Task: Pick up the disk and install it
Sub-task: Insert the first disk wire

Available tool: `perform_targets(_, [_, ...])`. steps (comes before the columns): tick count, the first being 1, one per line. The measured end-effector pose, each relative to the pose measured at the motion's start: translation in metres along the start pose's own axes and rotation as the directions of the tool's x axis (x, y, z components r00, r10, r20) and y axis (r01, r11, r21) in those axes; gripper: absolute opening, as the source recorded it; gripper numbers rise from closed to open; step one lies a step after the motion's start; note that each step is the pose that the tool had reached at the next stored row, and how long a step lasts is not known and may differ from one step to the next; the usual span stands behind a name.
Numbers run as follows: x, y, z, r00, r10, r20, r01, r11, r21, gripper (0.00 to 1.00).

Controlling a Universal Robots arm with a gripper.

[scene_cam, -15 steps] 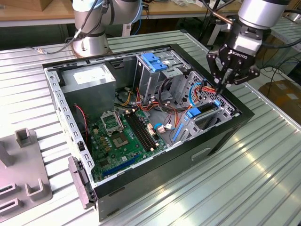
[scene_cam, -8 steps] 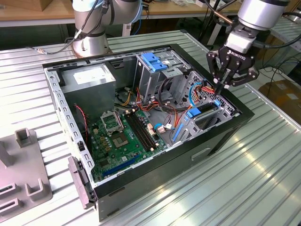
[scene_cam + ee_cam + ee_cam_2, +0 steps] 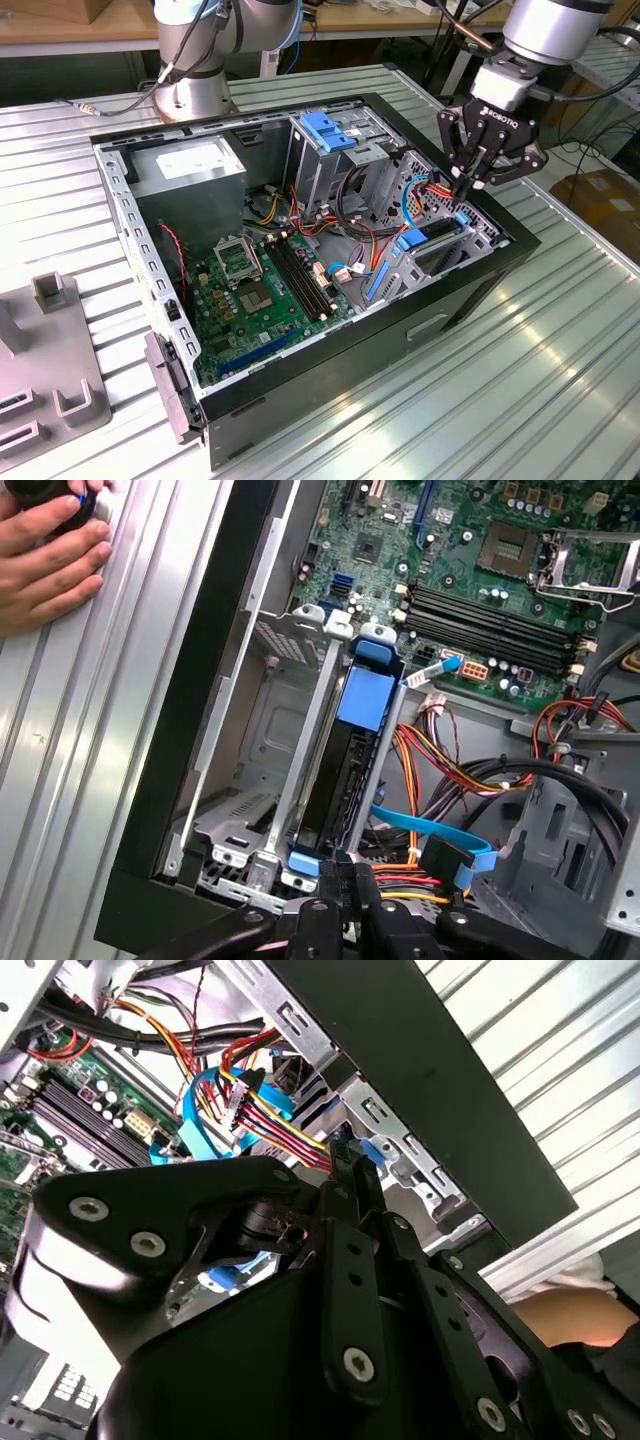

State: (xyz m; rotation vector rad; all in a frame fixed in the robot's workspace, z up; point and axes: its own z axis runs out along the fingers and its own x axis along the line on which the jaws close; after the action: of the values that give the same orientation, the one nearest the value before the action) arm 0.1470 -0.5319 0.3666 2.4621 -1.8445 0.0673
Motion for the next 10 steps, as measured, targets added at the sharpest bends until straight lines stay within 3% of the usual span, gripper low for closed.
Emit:
perform_targets(3, [0.0,0.0,0.0005,0.9976,0.069,0.0015,-0.069,0.9976,-0.0052,0.17])
perform_targets(10, [-0.0001,0.0003,0.0007,0.9969,0.078,0.0021,-0.078,0.9969,-0.0058,0.17])
